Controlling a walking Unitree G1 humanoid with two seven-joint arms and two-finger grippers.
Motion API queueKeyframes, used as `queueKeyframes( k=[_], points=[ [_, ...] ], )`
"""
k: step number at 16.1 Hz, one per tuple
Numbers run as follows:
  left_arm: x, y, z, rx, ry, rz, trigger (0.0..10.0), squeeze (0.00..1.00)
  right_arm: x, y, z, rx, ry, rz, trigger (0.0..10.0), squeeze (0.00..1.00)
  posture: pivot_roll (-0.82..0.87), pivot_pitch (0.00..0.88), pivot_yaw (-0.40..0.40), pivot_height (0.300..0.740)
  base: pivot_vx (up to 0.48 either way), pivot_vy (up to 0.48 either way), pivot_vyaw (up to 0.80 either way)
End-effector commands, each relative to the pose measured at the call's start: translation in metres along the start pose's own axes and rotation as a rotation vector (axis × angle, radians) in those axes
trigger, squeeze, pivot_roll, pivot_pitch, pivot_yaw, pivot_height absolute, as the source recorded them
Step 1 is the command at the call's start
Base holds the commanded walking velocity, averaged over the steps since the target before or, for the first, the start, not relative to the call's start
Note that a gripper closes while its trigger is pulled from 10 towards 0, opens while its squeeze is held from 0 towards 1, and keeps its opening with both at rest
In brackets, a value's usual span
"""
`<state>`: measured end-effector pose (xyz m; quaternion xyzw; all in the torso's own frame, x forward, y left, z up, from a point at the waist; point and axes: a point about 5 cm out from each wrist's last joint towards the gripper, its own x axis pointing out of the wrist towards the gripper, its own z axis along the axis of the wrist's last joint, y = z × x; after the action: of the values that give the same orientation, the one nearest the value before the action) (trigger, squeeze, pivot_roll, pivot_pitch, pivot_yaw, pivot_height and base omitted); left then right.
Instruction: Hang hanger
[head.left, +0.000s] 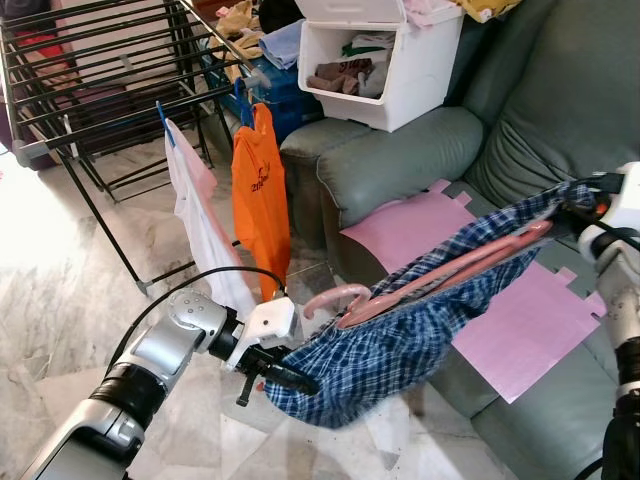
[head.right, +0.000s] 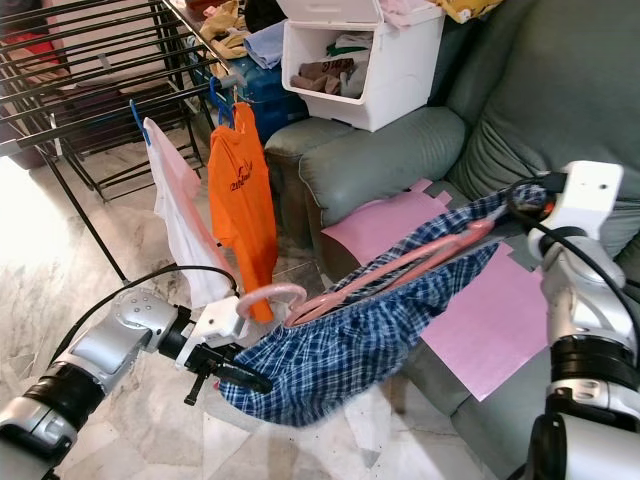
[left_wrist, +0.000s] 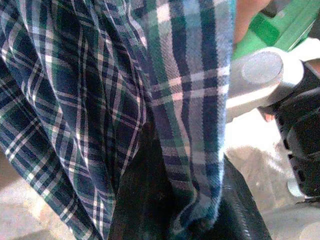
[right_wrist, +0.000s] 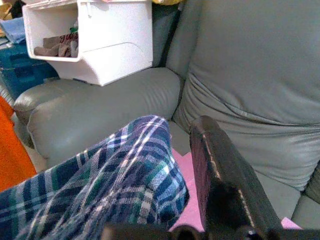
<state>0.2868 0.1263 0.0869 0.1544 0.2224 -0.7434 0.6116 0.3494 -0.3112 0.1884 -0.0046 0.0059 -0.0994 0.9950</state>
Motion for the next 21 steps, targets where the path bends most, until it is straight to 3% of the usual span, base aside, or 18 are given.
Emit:
queueKeyframes(
  k=[1,4,6,9,12,15,16,21],
  points=[
    [-0.005,-0.008,-0.028,-0.095,0.12,-0.019,10.0,0.0,0.004,-0.012,0.038,-0.003,-0.143,-0.059,0.9,0.0,-0.1,0.004,0.052,0.74,0.0,0.0,0.0],
    [0.0,-0.001,-0.032,-0.077,0.203,0.007,10.0,0.0,0.007,0.0,0.042,-0.01,-0.16,-0.016,1.1,0.0,-0.11,0.003,0.055,0.74,0.0,0.0,0.0],
    [0.005,0.005,-0.036,-0.077,0.249,0.082,10.0,0.0,0.008,0.021,0.05,-0.05,-0.192,0.051,1.2,0.0,-0.11,0.003,0.059,0.74,0.0,0.0,0.0],
    [0.011,0.011,-0.041,-0.196,0.179,0.184,10.0,0.0,0.007,0.047,0.052,-0.117,-0.222,0.109,1.1,0.0,-0.11,0.002,0.061,0.74,0.0,0.0,0.0],
    [0.015,0.017,-0.049,-0.294,0.177,0.328,10.0,0.0,0.003,0.067,0.046,-0.156,-0.23,0.144,0.7,0.0,-0.1,0.003,0.065,0.74,0.0,0.0,0.0],
    [0.013,0.027,-0.049,-0.358,0.151,0.5,10.0,0.0,-0.002,0.072,0.039,-0.208,-0.221,0.142,0.5,0.0,-0.1,0.006,0.064,0.74,0.0,0.0,0.0],
    [0.011,0.031,-0.045,-0.363,0.119,0.55,10.0,0.0,-0.003,0.07,0.036,-0.213,-0.214,0.14,0.8,0.0,-0.1,0.007,0.063,0.74,0.0,0.0,0.0],
    [0.003,0.031,-0.052,-0.42,0.084,0.659,10.0,0.0,-0.015,0.067,0.016,-0.234,-0.168,0.147,1.5,0.0,-0.09,0.014,0.063,0.74,0.0,0.0,0.0]
  ],
)
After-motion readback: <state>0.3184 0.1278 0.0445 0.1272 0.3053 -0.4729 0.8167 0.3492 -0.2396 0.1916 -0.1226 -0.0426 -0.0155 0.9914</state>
